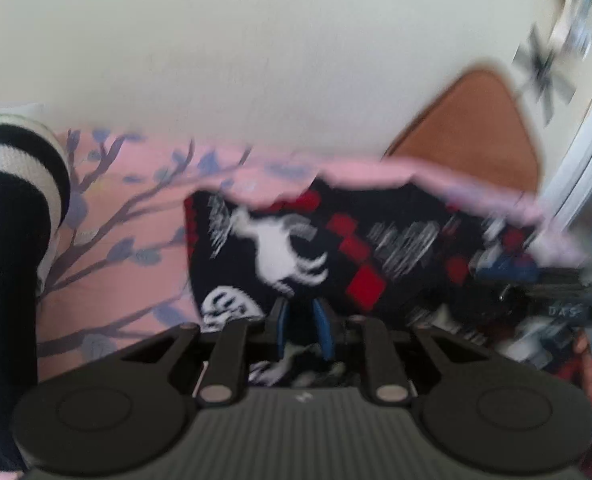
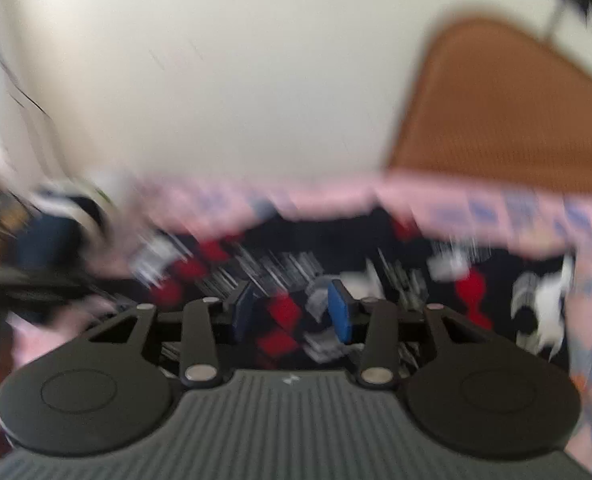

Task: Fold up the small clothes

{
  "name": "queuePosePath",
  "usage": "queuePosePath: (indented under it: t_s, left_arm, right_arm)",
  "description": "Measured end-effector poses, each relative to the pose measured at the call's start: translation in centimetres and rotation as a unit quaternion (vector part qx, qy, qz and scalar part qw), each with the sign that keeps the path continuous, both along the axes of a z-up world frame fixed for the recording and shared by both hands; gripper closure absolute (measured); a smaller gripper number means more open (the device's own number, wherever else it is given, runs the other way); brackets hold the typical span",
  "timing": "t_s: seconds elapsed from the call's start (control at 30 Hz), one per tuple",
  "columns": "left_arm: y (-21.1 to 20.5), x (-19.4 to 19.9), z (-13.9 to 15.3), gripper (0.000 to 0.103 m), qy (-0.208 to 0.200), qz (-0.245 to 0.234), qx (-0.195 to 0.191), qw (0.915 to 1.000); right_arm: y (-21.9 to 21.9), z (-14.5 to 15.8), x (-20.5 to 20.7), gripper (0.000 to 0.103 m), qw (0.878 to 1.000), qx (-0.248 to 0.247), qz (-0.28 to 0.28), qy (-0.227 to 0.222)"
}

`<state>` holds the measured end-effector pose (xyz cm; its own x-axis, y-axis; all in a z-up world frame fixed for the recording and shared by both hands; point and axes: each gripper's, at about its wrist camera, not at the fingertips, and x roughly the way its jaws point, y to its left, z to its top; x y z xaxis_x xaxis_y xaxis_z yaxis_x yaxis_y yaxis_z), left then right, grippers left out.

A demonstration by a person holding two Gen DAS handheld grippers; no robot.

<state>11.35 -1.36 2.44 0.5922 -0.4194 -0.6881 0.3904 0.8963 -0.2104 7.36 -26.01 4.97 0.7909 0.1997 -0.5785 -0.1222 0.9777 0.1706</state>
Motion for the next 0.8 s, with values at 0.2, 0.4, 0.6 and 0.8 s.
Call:
queuePosePath:
  t_s: [0.2, 0.4, 0.6, 0.8]
  left_arm:
    - [-1.9, -1.7, -0.5, 0.086, -0.077, -0.024, 0.078, 0.9937]
    - [-2.3, -2.2, -0.5, 0.086, -0.09, -0.022, 0.089, 0.9917]
    - [-2.8, -2.4, -0.6, 0.085, -0.099, -0.02, 0.105, 0.9894]
    - [-2.7, -2.4, -0.6, 0.085, -0.099, -0.02, 0.105, 0.9894]
  right_arm:
    - [1.6, -0.8, -0.8, 0.058, 0.998, -0.04, 0.001, -0.042]
    - [0.9, 1.2, -6.1, 0.044, 0.996, -0.024, -0.031, -0.075]
    - [-1.2, -0.3, -11.1, 0.044, 0.991, -0.016, -0.11, -0.069]
    - [-3.0, -1.9, -10.9, 0.042, 0.985, 0.028, -0.165, -0.047]
